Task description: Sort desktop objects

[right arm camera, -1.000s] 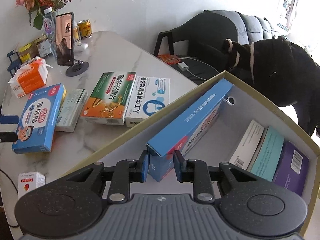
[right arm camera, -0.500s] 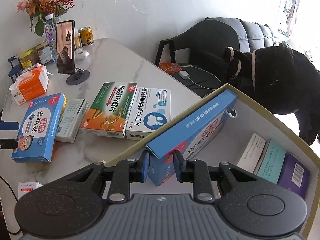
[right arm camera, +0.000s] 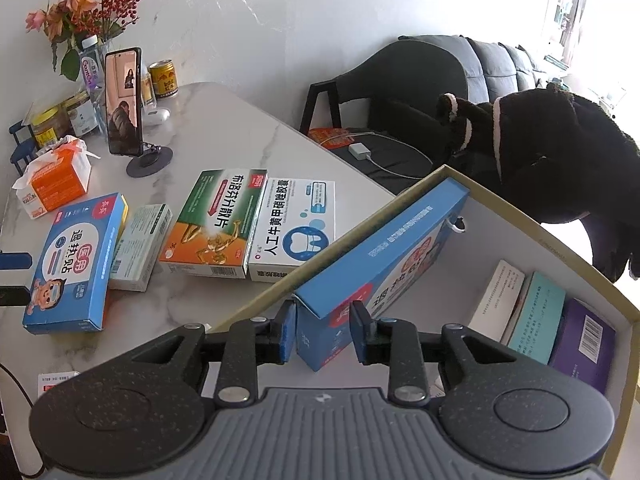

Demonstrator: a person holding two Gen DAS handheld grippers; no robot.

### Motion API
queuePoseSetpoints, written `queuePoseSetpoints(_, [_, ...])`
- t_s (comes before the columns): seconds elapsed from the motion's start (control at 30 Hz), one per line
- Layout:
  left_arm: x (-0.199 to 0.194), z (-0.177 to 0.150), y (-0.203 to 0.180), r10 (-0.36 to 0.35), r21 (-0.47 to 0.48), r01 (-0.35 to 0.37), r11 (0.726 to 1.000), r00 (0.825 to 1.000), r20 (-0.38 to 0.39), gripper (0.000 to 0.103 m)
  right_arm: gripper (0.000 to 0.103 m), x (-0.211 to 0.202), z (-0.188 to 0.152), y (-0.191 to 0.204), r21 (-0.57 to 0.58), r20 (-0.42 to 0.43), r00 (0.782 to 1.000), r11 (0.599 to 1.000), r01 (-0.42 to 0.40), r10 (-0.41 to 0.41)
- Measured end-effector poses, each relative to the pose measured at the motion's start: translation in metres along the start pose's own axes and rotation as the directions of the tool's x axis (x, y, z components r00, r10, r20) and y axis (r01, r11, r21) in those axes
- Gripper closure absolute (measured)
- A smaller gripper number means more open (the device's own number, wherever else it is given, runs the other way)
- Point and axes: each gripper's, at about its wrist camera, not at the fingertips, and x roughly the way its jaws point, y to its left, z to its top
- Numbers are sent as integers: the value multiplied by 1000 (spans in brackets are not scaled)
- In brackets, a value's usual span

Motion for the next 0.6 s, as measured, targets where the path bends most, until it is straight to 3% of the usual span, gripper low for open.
queuePoseSetpoints(0.2, [1, -5, 10, -30, -54, 28, 998, 999, -33, 29, 61, -2, 2, 1, -1, 18, 1000, 1000, 12, -12])
queuePoseSetpoints(0.43, [8, -15, 24, -96, -169, 81, 982, 992, -81, 29, 43, -43, 0, 12, 21, 135, 990, 999, 25, -28])
queuePoseSetpoints(0.6, [9, -18, 28, -116, -214, 98, 972, 990, -74, 29, 42, -65, -4, 34, 12, 206, 979, 1000, -5, 3])
